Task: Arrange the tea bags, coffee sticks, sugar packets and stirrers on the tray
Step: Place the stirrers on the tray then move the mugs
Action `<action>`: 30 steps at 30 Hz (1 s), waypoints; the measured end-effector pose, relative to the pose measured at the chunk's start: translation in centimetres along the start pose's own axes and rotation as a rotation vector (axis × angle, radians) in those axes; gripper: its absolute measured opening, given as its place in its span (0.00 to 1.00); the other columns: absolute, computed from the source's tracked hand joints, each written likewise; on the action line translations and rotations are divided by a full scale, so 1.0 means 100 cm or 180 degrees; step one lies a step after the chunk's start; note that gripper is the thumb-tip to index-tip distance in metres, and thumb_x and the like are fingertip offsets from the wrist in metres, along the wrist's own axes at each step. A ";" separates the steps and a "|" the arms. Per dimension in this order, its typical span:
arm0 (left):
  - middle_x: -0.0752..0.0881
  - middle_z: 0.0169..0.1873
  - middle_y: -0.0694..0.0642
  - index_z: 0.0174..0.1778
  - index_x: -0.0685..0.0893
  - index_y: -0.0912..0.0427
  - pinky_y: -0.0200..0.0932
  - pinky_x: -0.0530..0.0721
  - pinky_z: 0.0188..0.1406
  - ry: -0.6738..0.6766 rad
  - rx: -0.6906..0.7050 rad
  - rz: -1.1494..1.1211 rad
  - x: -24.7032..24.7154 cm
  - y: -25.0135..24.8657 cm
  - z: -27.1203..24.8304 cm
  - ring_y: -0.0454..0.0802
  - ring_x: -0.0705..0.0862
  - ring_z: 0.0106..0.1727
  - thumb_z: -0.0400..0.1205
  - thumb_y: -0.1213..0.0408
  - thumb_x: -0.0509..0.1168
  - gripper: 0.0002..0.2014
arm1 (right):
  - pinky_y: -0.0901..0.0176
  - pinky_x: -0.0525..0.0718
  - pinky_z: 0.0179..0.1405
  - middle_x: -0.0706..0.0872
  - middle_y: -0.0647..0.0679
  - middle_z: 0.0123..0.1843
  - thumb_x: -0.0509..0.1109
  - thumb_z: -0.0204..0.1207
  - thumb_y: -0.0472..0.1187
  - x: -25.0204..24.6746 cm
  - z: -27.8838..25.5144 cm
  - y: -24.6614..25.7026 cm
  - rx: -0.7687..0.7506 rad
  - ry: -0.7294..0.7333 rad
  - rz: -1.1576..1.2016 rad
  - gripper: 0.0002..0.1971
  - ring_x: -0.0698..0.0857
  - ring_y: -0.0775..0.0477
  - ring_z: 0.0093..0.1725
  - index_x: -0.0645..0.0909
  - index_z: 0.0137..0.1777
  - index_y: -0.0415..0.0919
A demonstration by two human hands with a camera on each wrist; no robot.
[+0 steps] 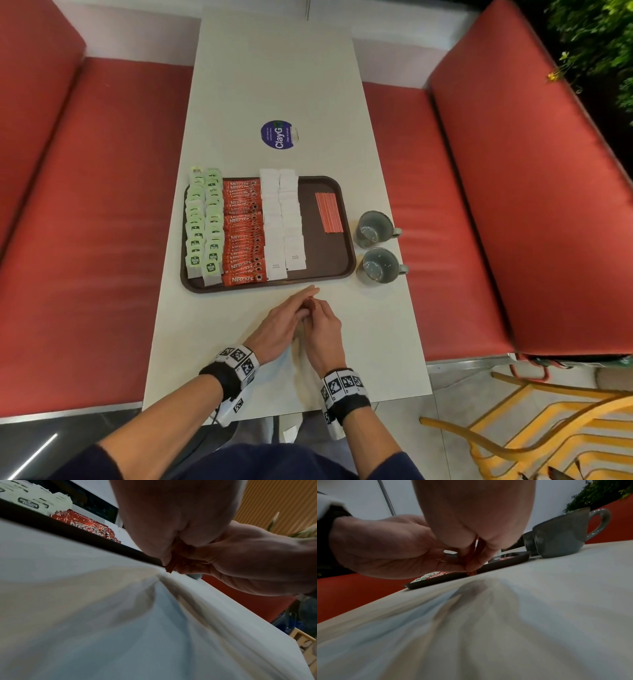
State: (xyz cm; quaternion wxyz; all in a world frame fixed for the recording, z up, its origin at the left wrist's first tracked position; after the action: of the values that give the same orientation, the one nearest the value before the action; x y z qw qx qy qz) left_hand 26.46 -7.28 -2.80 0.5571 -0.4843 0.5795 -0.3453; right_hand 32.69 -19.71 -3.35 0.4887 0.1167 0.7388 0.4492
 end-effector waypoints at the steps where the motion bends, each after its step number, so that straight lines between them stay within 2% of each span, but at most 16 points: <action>1: 0.78 0.85 0.46 0.91 0.68 0.36 0.48 0.74 0.88 -0.0030 -0.0049 -0.0026 0.000 0.000 0.001 0.40 0.75 0.86 0.97 0.66 0.57 0.28 | 0.80 0.74 0.53 0.84 0.54 0.57 0.62 0.90 0.29 0.001 0.002 -0.002 0.0085 0.0111 -0.0017 0.13 0.83 0.62 0.50 0.86 0.64 0.38; 4: 0.84 0.79 0.45 0.88 0.74 0.40 0.52 0.80 0.83 -0.0097 -0.0096 -0.0061 0.002 -0.002 0.002 0.40 0.81 0.80 0.97 0.60 0.59 0.22 | 0.76 0.74 0.47 0.83 0.54 0.52 0.58 0.91 0.31 0.004 0.006 -0.006 0.0357 0.0361 0.0037 0.12 0.82 0.64 0.47 0.84 0.60 0.42; 5: 0.86 0.76 0.45 0.86 0.77 0.43 0.51 0.82 0.81 -0.0216 -0.0049 -0.0045 0.001 -0.005 0.002 0.40 0.84 0.77 0.97 0.60 0.60 0.20 | 0.73 0.76 0.50 0.83 0.53 0.53 0.58 0.92 0.33 0.006 0.007 -0.006 0.0369 0.0416 0.0007 0.12 0.82 0.62 0.48 0.84 0.62 0.40; 8: 0.93 0.67 0.42 0.74 0.89 0.53 0.49 0.87 0.74 -0.0657 0.0008 -0.0160 -0.006 -0.013 0.003 0.39 0.90 0.69 0.95 0.63 0.66 0.14 | 0.54 0.83 0.57 0.86 0.44 0.57 0.56 0.90 0.41 0.007 0.010 -0.003 0.0172 0.0561 -0.0173 0.18 0.86 0.44 0.54 0.84 0.66 0.34; 10: 0.94 0.62 0.40 0.69 0.93 0.54 0.47 0.88 0.72 -0.0770 -0.0030 -0.0266 -0.010 -0.020 0.008 0.39 0.91 0.66 0.93 0.63 0.68 0.12 | 0.48 0.85 0.56 0.89 0.40 0.56 0.58 0.92 0.43 0.001 0.015 0.001 0.0135 0.0672 -0.0196 0.17 0.87 0.39 0.54 0.85 0.64 0.34; 12: 0.95 0.59 0.41 0.66 0.95 0.55 0.45 0.89 0.70 -0.0807 -0.0180 -0.0492 -0.017 -0.031 0.018 0.40 0.92 0.64 0.92 0.63 0.70 0.11 | 0.49 0.83 0.52 0.91 0.41 0.52 0.64 0.93 0.42 -0.013 0.020 0.006 0.0151 0.0632 -0.0163 0.11 0.88 0.40 0.50 0.86 0.60 0.37; 14: 0.97 0.57 0.45 0.63 0.95 0.58 0.43 0.91 0.65 -0.0831 -0.0282 -0.0809 -0.026 -0.045 0.034 0.43 0.94 0.61 0.92 0.62 0.70 0.10 | 0.55 0.84 0.48 0.93 0.48 0.47 0.70 0.92 0.42 -0.031 0.027 0.012 0.0222 0.0431 -0.0017 0.06 0.89 0.47 0.45 0.88 0.57 0.43; 16: 0.97 0.55 0.52 0.63 0.93 0.62 0.45 0.93 0.63 -0.0827 -0.0468 -0.1283 -0.034 -0.057 0.057 0.50 0.96 0.60 0.91 0.62 0.70 0.10 | 0.61 0.85 0.48 0.95 0.55 0.44 0.72 0.91 0.44 -0.050 0.036 0.020 0.0339 0.0227 0.0144 0.05 0.91 0.53 0.44 0.90 0.56 0.49; 19: 0.97 0.54 0.59 0.66 0.91 0.64 0.48 0.94 0.62 -0.0782 -0.0734 -0.1741 -0.046 -0.072 0.095 0.55 0.96 0.59 0.91 0.65 0.71 0.11 | 0.67 0.83 0.44 0.95 0.56 0.43 0.73 0.91 0.45 -0.074 0.062 0.037 0.0350 0.0046 0.0171 0.07 0.91 0.56 0.43 0.92 0.53 0.48; 22: 0.97 0.52 0.55 0.63 0.93 0.60 0.45 0.93 0.61 -0.0704 -0.0846 -0.1521 -0.063 -0.084 0.131 0.50 0.96 0.58 0.89 0.61 0.75 0.10 | 0.74 0.79 0.38 0.94 0.55 0.40 0.74 0.91 0.44 -0.092 0.102 0.051 0.0382 -0.0053 0.0119 0.09 0.90 0.58 0.40 0.93 0.49 0.45; 23: 0.97 0.52 0.54 0.61 0.94 0.60 0.46 0.93 0.61 -0.0702 -0.0888 -0.1438 -0.069 -0.083 0.144 0.49 0.96 0.57 0.88 0.61 0.76 0.10 | 0.72 0.79 0.38 0.94 0.55 0.40 0.75 0.90 0.45 -0.095 0.116 0.053 0.0437 -0.0009 0.0051 0.10 0.89 0.59 0.40 0.93 0.48 0.45; 25: 0.97 0.51 0.56 0.60 0.95 0.61 0.51 0.95 0.59 -0.0798 -0.1079 -0.1272 -0.078 -0.072 0.171 0.50 0.97 0.55 0.85 0.60 0.79 0.11 | 0.60 0.84 0.43 0.93 0.54 0.40 0.76 0.90 0.47 -0.096 0.140 0.056 0.0550 0.0143 -0.0087 0.10 0.89 0.54 0.40 0.93 0.48 0.44; 27: 0.96 0.53 0.60 0.61 0.93 0.63 0.55 0.96 0.57 -0.1020 -0.1371 -0.1010 -0.085 -0.057 0.198 0.52 0.97 0.53 0.81 0.60 0.83 0.16 | 0.51 0.89 0.52 0.95 0.50 0.46 0.75 0.90 0.47 -0.100 0.157 0.060 0.0608 0.0186 -0.0200 0.10 0.90 0.50 0.45 0.94 0.55 0.42; 30: 0.95 0.45 0.57 0.42 0.91 0.55 0.54 0.95 0.55 -0.1353 -0.1586 -0.0033 -0.094 -0.047 0.235 0.54 0.95 0.49 0.80 0.60 0.85 0.08 | 0.51 0.88 0.57 0.94 0.48 0.54 0.73 0.91 0.47 -0.115 0.169 0.069 0.0579 0.0051 -0.0225 0.11 0.89 0.48 0.52 0.90 0.65 0.42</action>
State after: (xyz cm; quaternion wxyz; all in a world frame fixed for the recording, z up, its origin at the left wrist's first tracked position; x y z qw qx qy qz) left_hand 49.52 3.53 1.27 0.5282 -0.6699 0.5145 -0.0868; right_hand 50.51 -13.51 7.06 0.4857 0.1309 0.7840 0.3636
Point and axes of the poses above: each hand's wrist, its own z-axis towards the middle knuckle, its own x-axis out of the palm, y = z × x, the point moved 3 cm from there along z, towards the middle knuckle
